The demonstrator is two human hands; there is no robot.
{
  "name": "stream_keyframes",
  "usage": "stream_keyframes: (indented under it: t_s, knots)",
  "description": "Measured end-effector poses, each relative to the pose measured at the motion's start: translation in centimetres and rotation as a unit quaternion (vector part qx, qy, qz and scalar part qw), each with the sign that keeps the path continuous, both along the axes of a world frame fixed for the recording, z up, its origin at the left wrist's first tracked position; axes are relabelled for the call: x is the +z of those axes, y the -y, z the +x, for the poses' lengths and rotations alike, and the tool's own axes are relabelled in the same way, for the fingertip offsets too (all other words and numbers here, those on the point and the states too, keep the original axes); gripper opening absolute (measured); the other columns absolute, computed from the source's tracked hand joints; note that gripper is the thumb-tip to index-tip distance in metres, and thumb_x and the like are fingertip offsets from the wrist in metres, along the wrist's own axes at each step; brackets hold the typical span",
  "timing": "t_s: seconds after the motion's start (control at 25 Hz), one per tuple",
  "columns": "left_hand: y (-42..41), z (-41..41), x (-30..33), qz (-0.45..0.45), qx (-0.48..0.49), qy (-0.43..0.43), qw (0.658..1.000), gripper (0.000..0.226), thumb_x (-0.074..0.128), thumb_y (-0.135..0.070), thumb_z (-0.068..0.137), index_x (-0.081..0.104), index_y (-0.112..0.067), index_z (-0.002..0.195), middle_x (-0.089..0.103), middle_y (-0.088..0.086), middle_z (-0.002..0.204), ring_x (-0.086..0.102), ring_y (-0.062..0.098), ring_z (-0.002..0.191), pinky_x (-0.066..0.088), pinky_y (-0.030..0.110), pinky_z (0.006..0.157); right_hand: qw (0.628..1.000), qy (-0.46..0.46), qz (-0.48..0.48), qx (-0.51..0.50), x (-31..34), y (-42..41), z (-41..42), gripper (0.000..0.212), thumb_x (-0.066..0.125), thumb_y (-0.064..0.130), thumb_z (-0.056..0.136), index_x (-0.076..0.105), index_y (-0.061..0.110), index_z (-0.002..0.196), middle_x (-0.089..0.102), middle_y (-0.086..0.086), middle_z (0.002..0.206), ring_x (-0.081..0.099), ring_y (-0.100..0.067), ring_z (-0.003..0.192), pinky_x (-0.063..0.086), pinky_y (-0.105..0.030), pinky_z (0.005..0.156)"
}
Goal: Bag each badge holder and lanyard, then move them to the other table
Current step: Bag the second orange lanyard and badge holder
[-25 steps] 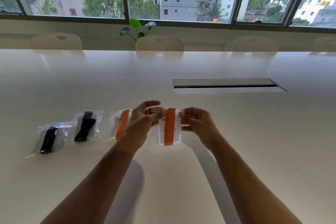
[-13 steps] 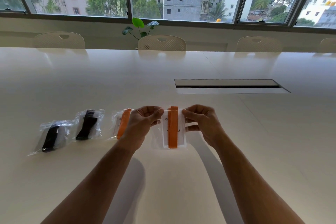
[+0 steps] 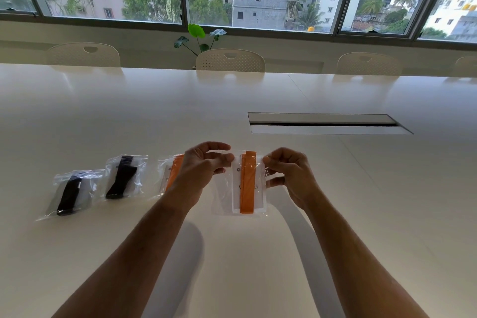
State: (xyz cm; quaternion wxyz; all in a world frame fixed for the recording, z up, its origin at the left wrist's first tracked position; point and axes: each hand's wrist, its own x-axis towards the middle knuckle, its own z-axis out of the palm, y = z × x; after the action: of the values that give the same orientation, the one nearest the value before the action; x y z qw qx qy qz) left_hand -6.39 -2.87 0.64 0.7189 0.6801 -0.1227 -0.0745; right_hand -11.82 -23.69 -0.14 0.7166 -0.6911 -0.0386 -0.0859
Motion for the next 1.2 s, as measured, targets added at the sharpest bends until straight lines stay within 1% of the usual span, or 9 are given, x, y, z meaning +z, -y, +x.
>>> stream_keyframes:
  t_s: [0.2,0.4,0.56,0.64,0.76,0.88,0.96,1.08,1.2]
  knots:
    - [0.2,-0.1,0.2,0.013,0.007,0.037,0.999,0.022,0.068,-0.007,0.086,0.067,-0.019,0.104,0.076,0.002,0.087,0.071,0.014,0.088,0.054,0.024,0.076,1.0,0.009,0.007,-0.027,-0.2,-0.4,0.3,0.02,0.054,0.001,0.094,0.065,0.009,0.079,0.069,0.0,0.071,0.068,-0.016,0.066,0.056,-0.03,0.055]
    - [0.4,-0.8,-0.5,-0.054,0.004,-0.004,0.999,0.026,0.064,-0.007,0.089,0.061,-0.02,0.112,0.073,0.007,0.09,0.071,0.018,0.09,0.058,0.025,0.068,0.997,0.0,0.029,-0.068,-1.7,-2.4,0.4,0.023,0.05,0.008,0.097,0.056,0.013,0.076,0.062,0.003,0.072,0.065,-0.013,0.073,0.055,-0.035,0.068]
    - [1.0,-1.3,-0.6,-0.042,0.024,0.019,0.999,0.028,0.063,-0.022,0.089,0.055,-0.023,0.116,0.067,0.01,0.103,0.068,0.024,0.096,0.058,0.036,0.081,0.996,0.02,0.051,-0.075,-1.8,-3.3,0.2,0.02,0.051,0.01,0.098,0.059,0.012,0.08,0.064,-0.001,0.075,0.068,-0.018,0.073,0.057,-0.033,0.065]
    - [1.2,-1.5,-0.8,-0.01,0.026,0.035,0.999,0.04,0.068,-0.036,0.083,0.051,-0.029,0.119,0.066,0.001,0.109,0.067,0.021,0.098,0.057,0.032,0.08,0.996,0.028,0.034,-0.079,-1.6,-3.8,0.2,0.017,0.052,0.009,0.098,0.061,0.01,0.084,0.065,-0.007,0.081,0.069,-0.024,0.077,0.059,-0.037,0.067]
    - [1.6,-1.6,-1.1,0.055,0.048,0.071,0.995,0.045,0.073,-0.039,0.08,0.05,-0.036,0.118,0.065,-0.007,0.11,0.066,0.016,0.094,0.056,0.023,0.072,0.995,0.032,-0.001,-0.092,-1.4,-4.4,0.3,0.017,0.052,0.009,0.098,0.063,0.01,0.086,0.065,-0.01,0.085,0.07,-0.027,0.08,0.061,-0.04,0.07]
    - [1.3,-1.3,-0.8,0.051,0.066,0.05,0.995,0.048,0.074,-0.043,0.074,0.051,-0.036,0.115,0.068,-0.007,0.104,0.068,0.017,0.088,0.055,0.018,0.064,0.995,0.019,0.0,-0.098,-1.4,-4.6,0.3,0.015,0.054,0.011,0.097,0.064,0.009,0.086,0.067,-0.01,0.084,0.071,-0.025,0.08,0.06,-0.039,0.069]
    - [0.9,-0.9,-0.8,0.034,0.027,0.033,0.999,0.052,0.072,-0.045,0.069,0.051,-0.036,0.116,0.071,-0.004,0.103,0.071,0.02,0.086,0.058,0.023,0.066,0.994,0.01,0.006,-0.106,-1.3,-4.4,0.3,0.015,0.056,0.011,0.097,0.066,0.009,0.086,0.069,-0.009,0.083,0.07,-0.025,0.078,0.059,-0.038,0.068]
    - [0.0,-0.2,-0.8,-0.012,-0.07,-0.016,0.997,0.052,0.072,-0.034,0.074,0.05,-0.032,0.121,0.073,0.008,0.104,0.071,0.027,0.093,0.058,0.04,0.082,0.995,0.003,0.015,-0.101,-1.2,-4.0,0.2,0.017,0.057,0.011,0.096,0.068,0.011,0.083,0.07,-0.004,0.078,0.07,-0.019,0.073,0.056,-0.03,0.063]
    - [-0.7,0.5,-0.4,-0.035,-0.148,-0.047,0.987,0.052,0.067,-0.022,0.079,0.047,-0.028,0.127,0.074,0.01,0.096,0.071,0.026,0.093,0.058,0.038,0.082,0.995,0.003,0.011,-0.099,-1.2,-3.6,0.3,0.018,0.057,0.01,0.095,0.069,0.011,0.082,0.071,-0.005,0.078,0.069,-0.02,0.073,0.056,-0.03,0.062]
